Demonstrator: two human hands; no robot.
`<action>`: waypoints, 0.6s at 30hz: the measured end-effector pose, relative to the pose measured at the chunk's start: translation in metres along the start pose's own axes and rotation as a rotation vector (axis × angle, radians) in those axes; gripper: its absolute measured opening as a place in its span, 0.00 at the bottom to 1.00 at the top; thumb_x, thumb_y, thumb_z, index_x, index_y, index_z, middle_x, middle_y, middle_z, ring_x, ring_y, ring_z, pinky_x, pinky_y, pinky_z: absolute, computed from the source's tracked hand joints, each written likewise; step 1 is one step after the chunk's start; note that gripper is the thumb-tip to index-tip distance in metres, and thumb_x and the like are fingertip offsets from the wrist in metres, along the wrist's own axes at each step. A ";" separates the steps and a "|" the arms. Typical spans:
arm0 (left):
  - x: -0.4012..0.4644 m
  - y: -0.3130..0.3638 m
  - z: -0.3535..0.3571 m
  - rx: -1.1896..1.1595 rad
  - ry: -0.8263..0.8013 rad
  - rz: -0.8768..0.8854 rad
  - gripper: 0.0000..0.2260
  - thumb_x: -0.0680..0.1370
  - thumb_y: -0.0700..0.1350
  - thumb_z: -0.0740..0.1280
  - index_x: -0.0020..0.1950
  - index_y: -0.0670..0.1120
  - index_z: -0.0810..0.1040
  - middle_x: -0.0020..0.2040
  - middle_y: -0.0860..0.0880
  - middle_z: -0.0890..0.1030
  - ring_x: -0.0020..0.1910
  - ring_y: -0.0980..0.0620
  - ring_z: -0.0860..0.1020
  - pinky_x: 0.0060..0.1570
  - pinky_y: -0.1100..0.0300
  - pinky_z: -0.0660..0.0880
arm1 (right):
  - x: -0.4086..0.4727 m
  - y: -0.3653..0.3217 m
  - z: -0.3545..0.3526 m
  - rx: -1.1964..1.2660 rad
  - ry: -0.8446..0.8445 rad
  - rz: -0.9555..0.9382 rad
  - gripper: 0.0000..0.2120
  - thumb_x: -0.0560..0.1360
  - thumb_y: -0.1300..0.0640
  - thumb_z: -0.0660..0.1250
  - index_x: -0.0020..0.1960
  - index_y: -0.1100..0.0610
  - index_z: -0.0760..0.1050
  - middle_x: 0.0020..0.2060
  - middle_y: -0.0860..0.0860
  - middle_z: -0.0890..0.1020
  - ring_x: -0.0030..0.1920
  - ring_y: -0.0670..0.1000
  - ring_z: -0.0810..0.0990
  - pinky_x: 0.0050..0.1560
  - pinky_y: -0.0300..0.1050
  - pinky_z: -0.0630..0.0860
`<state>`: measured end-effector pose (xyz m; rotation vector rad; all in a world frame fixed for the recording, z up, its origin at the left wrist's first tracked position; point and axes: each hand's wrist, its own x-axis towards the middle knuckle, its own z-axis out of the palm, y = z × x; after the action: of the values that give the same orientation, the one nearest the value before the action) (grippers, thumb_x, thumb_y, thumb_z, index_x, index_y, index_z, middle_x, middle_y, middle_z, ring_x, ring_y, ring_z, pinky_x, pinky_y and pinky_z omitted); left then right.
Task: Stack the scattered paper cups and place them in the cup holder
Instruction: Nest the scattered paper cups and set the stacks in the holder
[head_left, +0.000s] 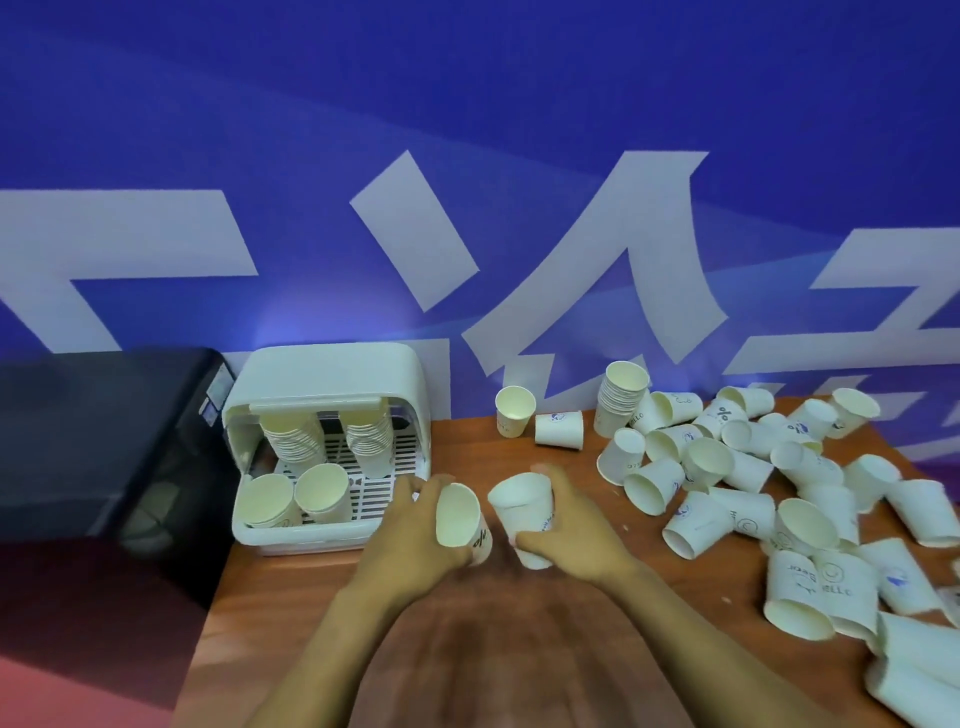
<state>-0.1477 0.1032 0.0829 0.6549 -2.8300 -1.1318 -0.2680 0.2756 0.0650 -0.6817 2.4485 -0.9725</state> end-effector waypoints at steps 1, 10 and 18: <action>-0.004 -0.009 -0.002 -0.004 -0.019 -0.008 0.35 0.65 0.52 0.75 0.69 0.56 0.64 0.60 0.53 0.62 0.62 0.50 0.71 0.59 0.57 0.71 | -0.002 -0.004 0.005 -0.015 0.003 0.017 0.41 0.63 0.48 0.75 0.70 0.46 0.59 0.60 0.46 0.73 0.58 0.48 0.73 0.55 0.43 0.72; -0.031 -0.093 -0.056 -0.010 0.024 -0.064 0.34 0.67 0.50 0.74 0.70 0.53 0.64 0.64 0.51 0.65 0.64 0.48 0.69 0.59 0.59 0.69 | -0.004 -0.069 0.073 -0.068 -0.008 -0.026 0.39 0.62 0.54 0.74 0.69 0.47 0.60 0.63 0.48 0.71 0.59 0.49 0.73 0.55 0.42 0.72; -0.040 -0.148 -0.110 0.031 0.082 -0.114 0.36 0.68 0.53 0.73 0.72 0.53 0.61 0.66 0.49 0.65 0.65 0.46 0.68 0.59 0.54 0.71 | 0.014 -0.119 0.131 -0.079 -0.027 -0.067 0.39 0.64 0.58 0.73 0.71 0.49 0.61 0.63 0.50 0.69 0.63 0.51 0.70 0.57 0.39 0.68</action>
<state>-0.0374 -0.0486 0.0707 0.8541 -2.7782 -1.0512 -0.1746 0.1248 0.0602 -0.8036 2.4652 -0.8893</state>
